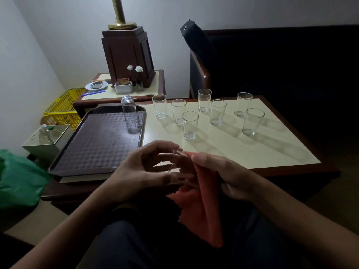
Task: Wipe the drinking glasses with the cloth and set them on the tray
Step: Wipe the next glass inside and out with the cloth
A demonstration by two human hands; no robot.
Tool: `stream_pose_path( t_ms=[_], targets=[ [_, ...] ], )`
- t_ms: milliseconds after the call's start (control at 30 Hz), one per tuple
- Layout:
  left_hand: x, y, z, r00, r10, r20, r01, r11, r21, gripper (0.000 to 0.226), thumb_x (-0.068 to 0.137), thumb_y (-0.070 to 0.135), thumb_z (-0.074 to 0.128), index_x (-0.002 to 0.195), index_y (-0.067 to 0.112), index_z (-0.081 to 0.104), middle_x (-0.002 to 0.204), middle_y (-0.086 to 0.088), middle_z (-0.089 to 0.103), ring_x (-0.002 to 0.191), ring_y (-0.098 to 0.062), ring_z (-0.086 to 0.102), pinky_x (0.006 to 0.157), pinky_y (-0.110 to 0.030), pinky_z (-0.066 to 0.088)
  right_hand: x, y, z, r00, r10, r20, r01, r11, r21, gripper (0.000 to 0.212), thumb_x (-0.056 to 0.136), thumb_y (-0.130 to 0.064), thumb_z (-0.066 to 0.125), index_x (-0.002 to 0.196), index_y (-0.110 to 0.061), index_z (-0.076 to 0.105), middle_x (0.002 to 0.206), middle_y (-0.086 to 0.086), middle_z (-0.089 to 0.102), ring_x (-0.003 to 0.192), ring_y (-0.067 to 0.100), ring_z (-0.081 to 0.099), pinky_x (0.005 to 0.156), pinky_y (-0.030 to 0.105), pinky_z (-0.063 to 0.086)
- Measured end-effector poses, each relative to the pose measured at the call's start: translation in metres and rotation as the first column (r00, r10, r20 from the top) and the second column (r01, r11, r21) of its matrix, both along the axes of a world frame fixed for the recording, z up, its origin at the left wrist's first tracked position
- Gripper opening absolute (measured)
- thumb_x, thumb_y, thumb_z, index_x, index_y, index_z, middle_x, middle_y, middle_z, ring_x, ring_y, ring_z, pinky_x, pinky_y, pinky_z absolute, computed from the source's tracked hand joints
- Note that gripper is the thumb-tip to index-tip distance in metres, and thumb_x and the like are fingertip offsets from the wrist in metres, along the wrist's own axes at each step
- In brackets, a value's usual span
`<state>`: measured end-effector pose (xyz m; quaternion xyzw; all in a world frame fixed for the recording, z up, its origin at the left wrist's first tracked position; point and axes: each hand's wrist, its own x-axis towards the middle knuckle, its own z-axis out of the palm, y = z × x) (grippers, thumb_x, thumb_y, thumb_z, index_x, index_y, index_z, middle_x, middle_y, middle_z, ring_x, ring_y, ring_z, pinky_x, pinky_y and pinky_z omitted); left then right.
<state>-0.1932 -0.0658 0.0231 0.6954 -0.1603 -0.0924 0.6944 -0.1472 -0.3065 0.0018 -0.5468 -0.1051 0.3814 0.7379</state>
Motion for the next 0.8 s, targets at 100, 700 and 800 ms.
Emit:
stream_pose_path(
  t_ms=[100, 700, 800],
  targets=[
    [0.005, -0.009, 0.003, 0.942, 0.255, -0.220, -0.262, 0.965, -0.002, 0.050, 0.081, 0.017, 0.075, 0.126, 0.002, 0.062, 0.125, -0.028, 0.069, 0.112, -0.036, 0.072, 0.092, -0.045, 0.061, -0.001, -0.005, 0.004, 0.881, -0.048, 0.471, 0.167, 0.962, -0.215, 0.060, 0.084, -0.022, 0.090, 0.137, -0.033, 0.065, 0.130, 0.008, 0.070, 0.112, 0.029, 0.074, 0.098, 0.054, 0.062],
    [0.004, -0.006, 0.003, 0.853, 0.168, -0.494, -0.168, 0.985, 0.046, 0.065, 0.087, 0.052, 0.072, 0.124, 0.002, 0.055, 0.102, -0.028, 0.070, 0.068, -0.033, 0.071, 0.059, -0.029, 0.060, -0.003, -0.010, 0.008, 0.679, 0.018, 0.734, 0.287, 0.913, -0.289, 0.076, 0.071, -0.021, 0.098, 0.136, -0.040, 0.064, 0.133, -0.008, 0.065, 0.113, 0.016, 0.071, 0.087, 0.034, 0.065],
    [0.004, -0.010, 0.003, 0.809, 0.080, -0.583, -0.094, 0.996, 0.005, 0.064, 0.091, 0.061, 0.055, 0.121, 0.005, 0.051, 0.098, -0.026, 0.068, 0.061, -0.031, 0.068, 0.055, -0.029, 0.057, -0.002, -0.008, 0.008, 0.738, -0.051, 0.672, 0.272, 0.935, -0.228, 0.069, 0.070, -0.019, 0.097, 0.131, -0.035, 0.069, 0.127, -0.001, 0.070, 0.109, 0.020, 0.073, 0.085, 0.035, 0.065]
  ],
)
